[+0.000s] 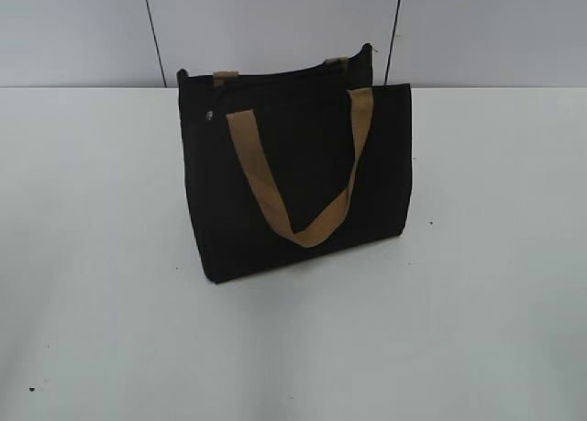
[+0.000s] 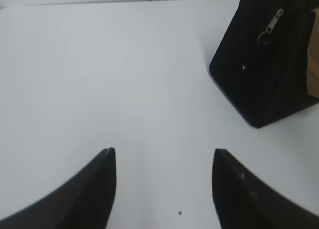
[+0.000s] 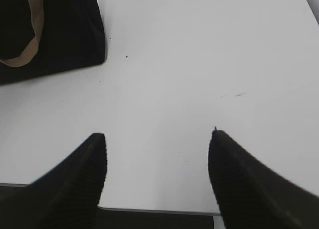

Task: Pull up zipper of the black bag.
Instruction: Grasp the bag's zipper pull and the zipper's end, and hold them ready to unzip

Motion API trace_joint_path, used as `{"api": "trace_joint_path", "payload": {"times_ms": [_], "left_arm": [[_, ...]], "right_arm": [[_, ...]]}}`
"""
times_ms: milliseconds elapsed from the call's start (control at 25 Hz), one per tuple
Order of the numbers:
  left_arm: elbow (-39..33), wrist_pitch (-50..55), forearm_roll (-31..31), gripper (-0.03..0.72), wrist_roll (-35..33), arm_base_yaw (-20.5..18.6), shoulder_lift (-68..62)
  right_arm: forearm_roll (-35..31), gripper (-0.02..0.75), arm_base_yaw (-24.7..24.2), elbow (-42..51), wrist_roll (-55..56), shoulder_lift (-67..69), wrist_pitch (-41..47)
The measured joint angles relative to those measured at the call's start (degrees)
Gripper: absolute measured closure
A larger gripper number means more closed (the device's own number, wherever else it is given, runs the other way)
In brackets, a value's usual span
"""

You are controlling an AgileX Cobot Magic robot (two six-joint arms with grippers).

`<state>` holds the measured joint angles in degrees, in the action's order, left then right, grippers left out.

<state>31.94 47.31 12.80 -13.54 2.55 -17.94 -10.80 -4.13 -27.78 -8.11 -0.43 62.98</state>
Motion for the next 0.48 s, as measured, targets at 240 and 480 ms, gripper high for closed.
{"api": "trace_joint_path", "payload": {"times_ms": [240, 480], "left_arm": [[0.00, -16.91, 21.83, 0.211, -25.36, 0.00, -21.05], [0.11, -16.66, 59.42, 0.209, -72.95, -0.43, -41.64]], "right_arm": [[0.00, 0.249, 0.00, 0.00, 0.00, 0.00, 0.00], [0.00, 0.249, 0.00, 0.00, 0.00, 0.00, 0.00]]}}
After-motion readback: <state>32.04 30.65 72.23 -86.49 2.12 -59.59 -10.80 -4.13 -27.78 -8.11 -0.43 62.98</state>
